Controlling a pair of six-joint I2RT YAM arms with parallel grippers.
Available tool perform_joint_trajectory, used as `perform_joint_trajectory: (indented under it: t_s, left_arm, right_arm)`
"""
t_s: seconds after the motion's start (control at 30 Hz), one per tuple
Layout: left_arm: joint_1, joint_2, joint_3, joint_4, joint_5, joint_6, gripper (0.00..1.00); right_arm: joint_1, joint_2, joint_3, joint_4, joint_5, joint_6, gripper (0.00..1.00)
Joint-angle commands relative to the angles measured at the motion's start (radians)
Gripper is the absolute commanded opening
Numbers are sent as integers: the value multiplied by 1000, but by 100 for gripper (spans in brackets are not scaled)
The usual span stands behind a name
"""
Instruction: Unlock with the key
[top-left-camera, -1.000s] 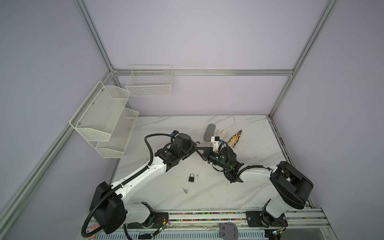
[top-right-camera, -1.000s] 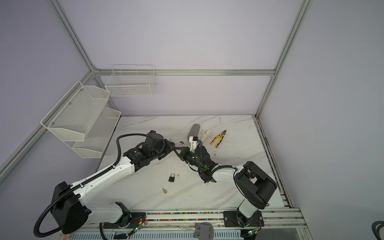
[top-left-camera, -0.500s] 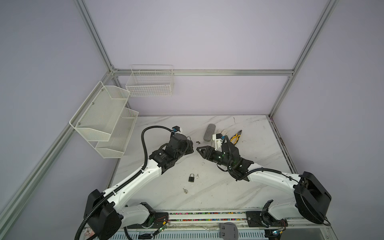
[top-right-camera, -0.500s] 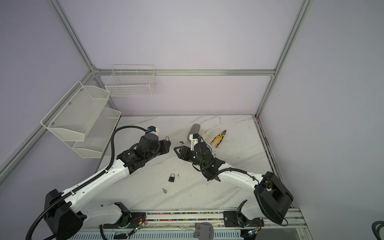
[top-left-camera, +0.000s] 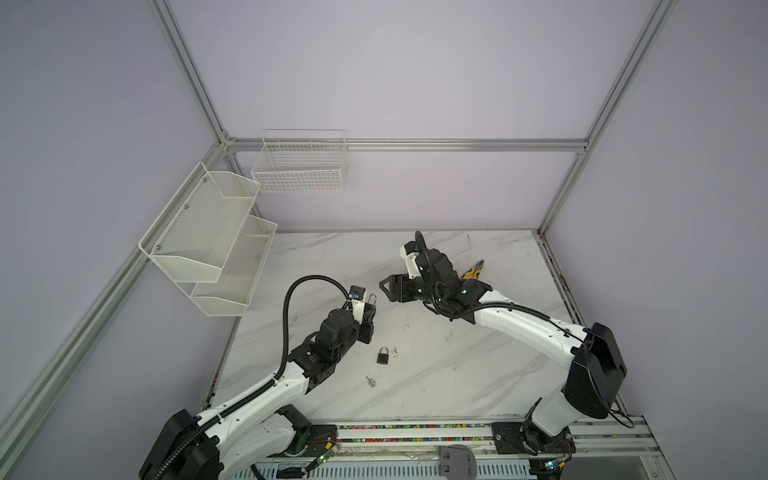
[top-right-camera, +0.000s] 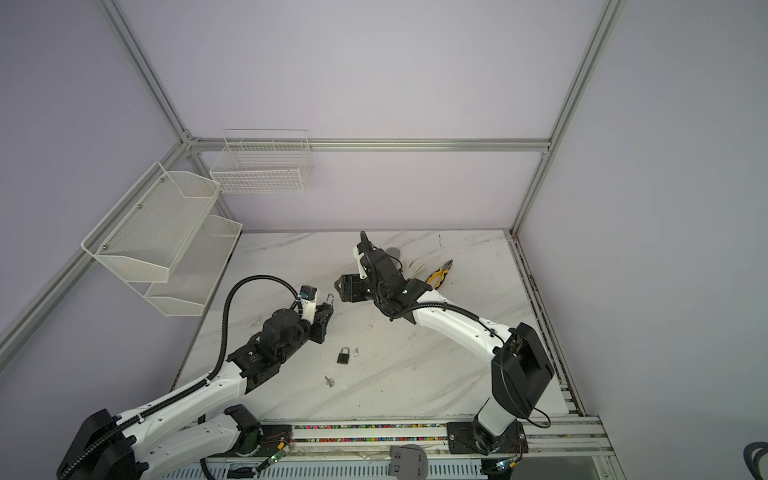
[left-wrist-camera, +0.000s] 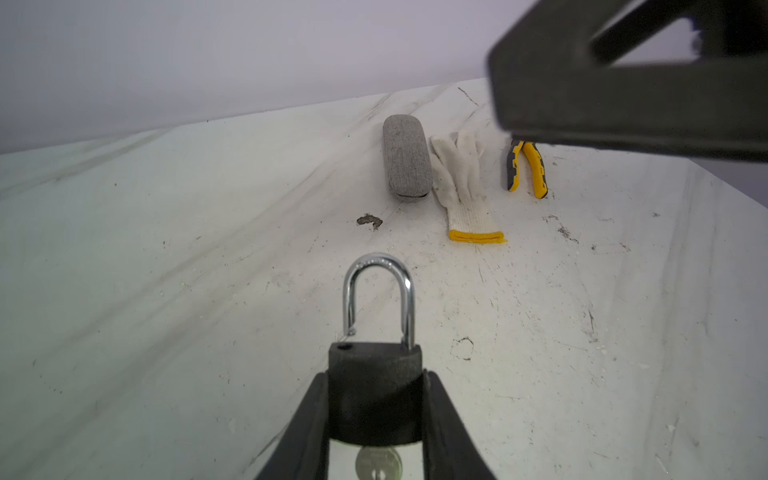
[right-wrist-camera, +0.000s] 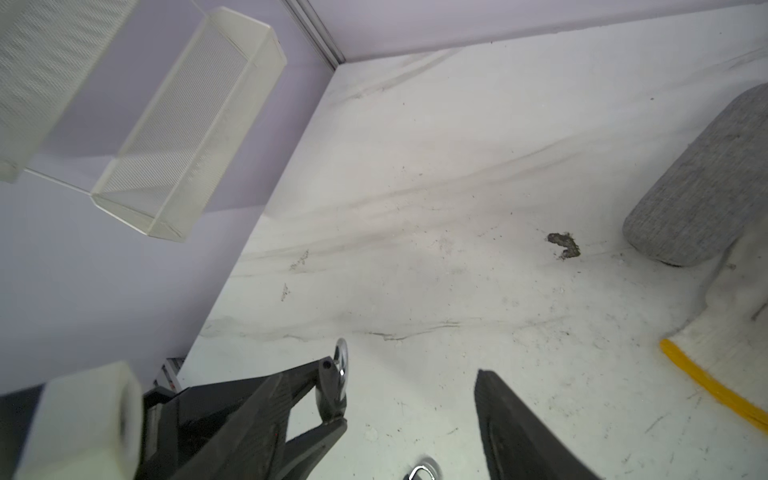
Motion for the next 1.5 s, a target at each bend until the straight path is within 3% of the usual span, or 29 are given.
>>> perform_joint_trajectory:
  t_s: [0.0,0.33,0.97,1.2,1.47]
  left_arm:
    - [3,-21,-52,242,33,124,0]
    - [3,-14,-62,238,47,132,0]
    - [4,-60,-77,230,35,163,0]
    - [4,-87,-90,238,34,175,0]
    - [4,-87,-100,273,35,177,0]
  right_arm:
    - [0,37,86,-160,17,-96,76]
    - [1,169,270,-326,25,-170,78]
    - [0,235,400,-504,88,-217,80]
    - [0,240,405,-527,68,-241,80]
    - [-3,180,359,-482,-41,-276,80]
